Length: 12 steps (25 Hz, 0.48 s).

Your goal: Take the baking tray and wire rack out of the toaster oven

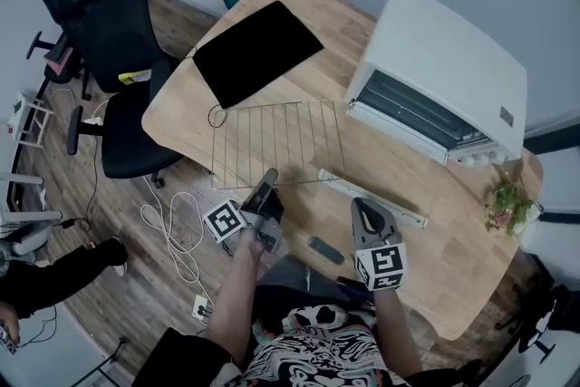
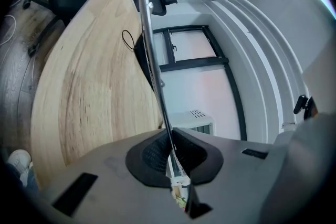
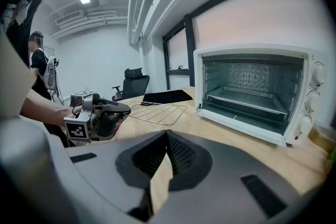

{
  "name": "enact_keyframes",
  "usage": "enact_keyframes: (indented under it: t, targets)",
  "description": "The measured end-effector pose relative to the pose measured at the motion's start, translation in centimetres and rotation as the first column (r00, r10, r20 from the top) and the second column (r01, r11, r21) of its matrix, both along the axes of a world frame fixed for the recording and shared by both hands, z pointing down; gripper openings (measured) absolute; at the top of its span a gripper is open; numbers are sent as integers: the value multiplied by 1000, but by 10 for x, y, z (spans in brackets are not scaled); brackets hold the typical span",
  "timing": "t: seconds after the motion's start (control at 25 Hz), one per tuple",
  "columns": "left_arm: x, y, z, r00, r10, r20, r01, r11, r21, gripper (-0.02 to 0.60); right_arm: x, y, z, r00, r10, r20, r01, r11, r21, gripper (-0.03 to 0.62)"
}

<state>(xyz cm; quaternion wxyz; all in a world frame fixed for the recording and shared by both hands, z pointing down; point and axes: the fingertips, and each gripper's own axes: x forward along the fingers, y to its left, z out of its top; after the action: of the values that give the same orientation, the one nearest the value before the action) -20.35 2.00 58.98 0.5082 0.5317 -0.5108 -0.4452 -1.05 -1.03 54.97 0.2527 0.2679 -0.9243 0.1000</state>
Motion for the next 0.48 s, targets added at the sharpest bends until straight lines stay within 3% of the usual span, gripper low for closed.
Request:
enact_keyframes:
  t: [0.48]
  targets:
    - [-48, -9, 11, 997, -77, 26, 77, 997, 4, 15, -2, -10, 9, 999, -23, -24, 22, 1000, -22, 0]
